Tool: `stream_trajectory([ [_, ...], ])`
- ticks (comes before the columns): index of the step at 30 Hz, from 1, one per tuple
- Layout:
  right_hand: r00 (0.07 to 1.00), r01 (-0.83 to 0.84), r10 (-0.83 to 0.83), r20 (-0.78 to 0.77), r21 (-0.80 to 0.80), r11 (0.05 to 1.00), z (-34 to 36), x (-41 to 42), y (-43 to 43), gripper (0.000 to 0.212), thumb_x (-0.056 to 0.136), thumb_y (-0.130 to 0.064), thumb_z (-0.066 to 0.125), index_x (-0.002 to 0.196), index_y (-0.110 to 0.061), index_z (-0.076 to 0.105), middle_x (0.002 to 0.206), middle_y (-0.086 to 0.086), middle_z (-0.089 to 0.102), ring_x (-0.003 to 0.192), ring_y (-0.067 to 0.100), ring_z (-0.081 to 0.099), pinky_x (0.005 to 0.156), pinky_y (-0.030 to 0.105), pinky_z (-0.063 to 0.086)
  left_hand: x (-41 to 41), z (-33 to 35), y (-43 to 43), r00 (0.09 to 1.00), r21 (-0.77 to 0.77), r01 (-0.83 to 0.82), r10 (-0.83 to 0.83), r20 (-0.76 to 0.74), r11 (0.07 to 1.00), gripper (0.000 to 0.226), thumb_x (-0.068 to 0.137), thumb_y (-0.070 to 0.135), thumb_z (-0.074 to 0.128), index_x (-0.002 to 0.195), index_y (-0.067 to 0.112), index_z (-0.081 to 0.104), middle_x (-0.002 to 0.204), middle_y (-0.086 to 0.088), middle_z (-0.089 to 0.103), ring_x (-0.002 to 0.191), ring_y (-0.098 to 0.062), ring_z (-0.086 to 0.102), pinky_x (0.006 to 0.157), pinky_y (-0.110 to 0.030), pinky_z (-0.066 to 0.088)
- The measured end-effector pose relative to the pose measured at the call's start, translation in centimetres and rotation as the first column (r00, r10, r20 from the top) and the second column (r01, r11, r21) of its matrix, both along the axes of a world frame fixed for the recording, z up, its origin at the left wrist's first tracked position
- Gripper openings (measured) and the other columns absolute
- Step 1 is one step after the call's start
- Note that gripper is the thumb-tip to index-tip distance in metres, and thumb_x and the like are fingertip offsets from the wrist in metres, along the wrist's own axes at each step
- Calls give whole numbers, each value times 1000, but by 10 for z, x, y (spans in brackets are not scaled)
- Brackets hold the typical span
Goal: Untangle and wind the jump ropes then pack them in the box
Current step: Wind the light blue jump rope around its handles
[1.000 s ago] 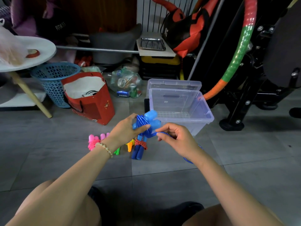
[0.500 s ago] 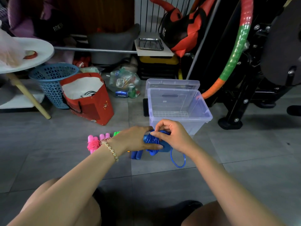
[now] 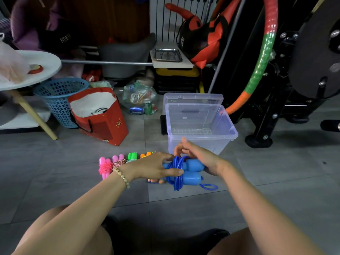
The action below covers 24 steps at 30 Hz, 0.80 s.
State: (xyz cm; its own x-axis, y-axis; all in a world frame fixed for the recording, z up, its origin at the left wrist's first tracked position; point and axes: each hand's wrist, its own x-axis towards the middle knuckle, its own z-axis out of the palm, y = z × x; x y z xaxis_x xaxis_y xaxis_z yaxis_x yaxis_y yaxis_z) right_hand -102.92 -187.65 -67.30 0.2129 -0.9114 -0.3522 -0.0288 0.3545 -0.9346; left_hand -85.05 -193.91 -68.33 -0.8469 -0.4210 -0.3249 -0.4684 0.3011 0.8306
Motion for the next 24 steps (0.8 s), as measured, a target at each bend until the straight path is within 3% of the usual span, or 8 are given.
stream_trajectory([
  [2, 987, 46, -54, 150, 59, 997, 5, -2, 1, 64, 84, -71, 33, 89, -17, 67, 94, -1, 67, 88, 14, 63, 83, 28, 48, 3, 4, -4, 996, 36, -67, 69, -59, 997, 40, 79, 64, 57, 101, 31, 60, 74, -15, 67, 56, -22, 57, 56, -37, 49],
  [4, 965, 93, -114, 236, 99, 991, 7, -3, 0, 72, 80, -73, 27, 98, -20, 73, 92, 3, 69, 81, 14, 60, 69, 24, 43, 3, 10, -5, 980, 131, -102, 122, -155, 986, 45, 81, 60, 53, 95, 18, 62, 68, -19, 61, 48, -22, 50, 46, -30, 43],
  [7, 954, 137, -156, 255, 92, 986, 8, 1, -1, 77, 77, -76, 23, 98, -20, 71, 69, 1, 47, 60, 13, 21, 53, 28, 14, 0, 15, -2, 948, 377, -184, 266, -177, 908, 38, 90, 49, 49, 73, 16, 58, 51, -7, 47, 39, -17, 36, 37, -18, 31],
  [10, 952, 155, -170, 253, 78, 985, 6, 4, 0, 79, 80, -75, 15, 105, -17, 61, 70, 0, 40, 57, 13, 17, 53, 28, 13, -4, 12, -2, 915, 541, -238, 374, -155, 806, 51, 92, 54, 39, 70, 9, 51, 48, -2, 42, 36, -13, 32, 37, -18, 30],
  [15, 979, 184, -182, 92, -13, 983, 0, 8, 2, 80, 88, -67, 6, 113, -11, 57, 67, 0, 38, 51, 10, 25, 49, 23, 23, -10, 9, -1, 865, 512, -354, 482, -138, 783, 47, 96, 50, 36, 86, 7, 52, 52, -5, 43, 34, -14, 33, 37, -19, 32],
  [18, 989, 136, -134, 55, -30, 990, -1, 11, 7, 74, 90, -65, 6, 114, -23, 61, 70, -2, 45, 51, 10, 28, 48, 23, 26, -12, 10, -9, 727, 604, -472, 671, -145, 642, 51, 96, 53, 32, 102, 7, 53, 47, 0, 44, 33, -12, 32, 36, -16, 30],
  [22, 975, 94, -116, -188, -122, 988, 0, 18, 14, 20, 99, -34, 38, 105, -30, 58, 68, 0, 36, 46, 5, 29, 47, 21, 29, -10, 10, -22, 590, 635, -544, 788, -176, 549, 54, 95, 53, 38, 119, 6, 51, 49, -1, 46, 33, -13, 36, 35, -17, 32],
  [24, 945, 57, -105, -309, -161, 985, -4, 16, 17, 25, 100, -19, 43, 115, -35, 56, 64, -2, 37, 44, 4, 32, 43, 19, 33, -11, 7, -20, 555, 627, -568, 810, -186, 534, 47, 95, 52, 41, 115, 10, 49, 50, -2, 47, 34, -14, 36, 35, -17, 32],
])
